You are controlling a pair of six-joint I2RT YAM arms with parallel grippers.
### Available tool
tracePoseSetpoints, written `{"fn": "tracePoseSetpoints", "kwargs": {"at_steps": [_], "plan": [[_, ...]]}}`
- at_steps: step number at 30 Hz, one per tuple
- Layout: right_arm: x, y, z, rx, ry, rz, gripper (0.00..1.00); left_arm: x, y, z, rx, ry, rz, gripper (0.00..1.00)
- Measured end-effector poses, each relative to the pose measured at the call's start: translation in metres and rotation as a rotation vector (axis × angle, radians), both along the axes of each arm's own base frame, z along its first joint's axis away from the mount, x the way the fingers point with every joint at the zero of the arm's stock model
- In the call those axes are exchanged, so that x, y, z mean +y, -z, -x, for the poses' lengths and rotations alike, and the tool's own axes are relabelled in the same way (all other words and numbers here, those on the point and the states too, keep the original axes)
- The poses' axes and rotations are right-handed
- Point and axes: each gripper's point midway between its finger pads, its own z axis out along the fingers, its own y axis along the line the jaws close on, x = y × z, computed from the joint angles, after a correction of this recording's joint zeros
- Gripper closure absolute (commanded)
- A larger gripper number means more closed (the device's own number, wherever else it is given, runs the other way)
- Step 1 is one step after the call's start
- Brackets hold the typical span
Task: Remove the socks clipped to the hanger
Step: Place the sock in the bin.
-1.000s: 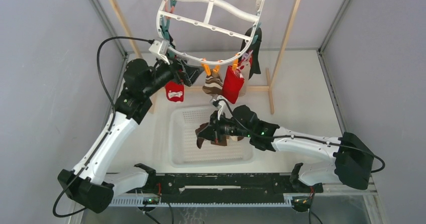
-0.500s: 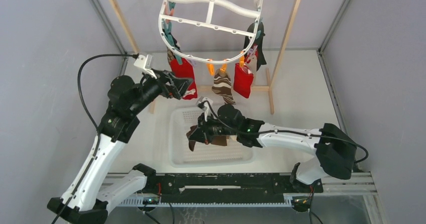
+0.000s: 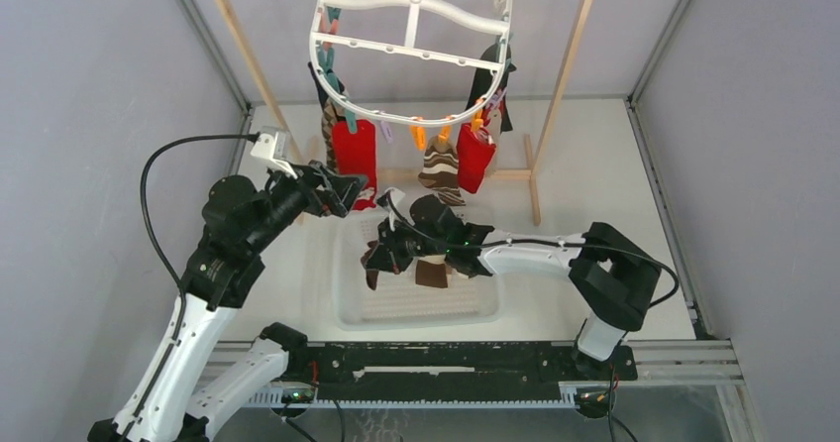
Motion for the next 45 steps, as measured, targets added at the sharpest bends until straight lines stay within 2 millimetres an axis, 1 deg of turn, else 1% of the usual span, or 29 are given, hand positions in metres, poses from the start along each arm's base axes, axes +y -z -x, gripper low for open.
{"fn": "tracePoseSetpoints", "kwargs": {"at_steps": [5,9,10,12,14,15,16,18,19,23,26,28,30,34,39,45], "plan": [[0.006,0.032,0.013,0.040,-0.031,0.062,1.00,-0.001,0.010,-0.002,0.027,0.000,-0.002,0.00],[0.009,0.053,0.030,0.066,-0.064,0.110,1.00,-0.002,0.017,-0.003,0.042,0.001,-0.007,0.00],[0.010,0.057,0.035,0.071,-0.074,0.121,0.98,-0.002,0.019,-0.003,0.046,0.001,-0.008,0.00],[0.010,0.061,0.043,0.076,-0.088,0.136,0.88,-0.002,0.023,-0.003,0.055,0.001,-0.010,0.00],[0.011,0.063,0.050,0.079,-0.098,0.146,0.83,-0.003,0.024,-0.004,0.061,0.001,-0.008,0.00],[0.011,0.063,0.050,0.079,-0.098,0.147,0.77,-0.003,0.025,-0.004,0.063,0.001,-0.008,0.00],[0.011,0.064,0.052,0.080,-0.100,0.150,0.70,-0.003,0.025,-0.004,0.064,0.001,-0.008,0.00],[0.010,0.066,0.054,0.082,-0.097,0.157,0.59,-0.003,0.026,-0.004,0.065,0.001,-0.008,0.00],[0.009,0.069,0.054,0.081,-0.093,0.165,0.55,-0.003,0.026,-0.004,0.065,0.001,-0.007,0.00],[-0.001,0.083,0.054,0.080,-0.067,0.218,0.42,-0.003,0.026,-0.003,0.065,0.000,-0.007,0.00],[-0.010,0.094,0.053,0.075,-0.040,0.273,0.36,-0.003,0.027,-0.003,0.066,0.000,-0.007,0.00],[-0.015,0.097,0.053,0.067,-0.028,0.300,0.33,-0.003,0.026,-0.003,0.063,0.001,-0.004,0.00],[-0.019,0.096,0.053,0.048,-0.013,0.322,0.30,-0.003,0.024,-0.003,0.061,0.000,0.003,0.00],[-0.024,0.082,0.051,0.004,0.010,0.328,0.23,-0.003,0.023,-0.004,0.056,0.000,0.005,0.00],[-0.034,0.065,0.045,-0.043,0.042,0.335,0.22,-0.004,0.022,-0.004,0.050,0.001,0.009,0.00],[-0.047,0.050,0.042,-0.077,0.069,0.350,0.21,-0.004,0.019,-0.005,0.042,0.002,0.019,0.00]]}}
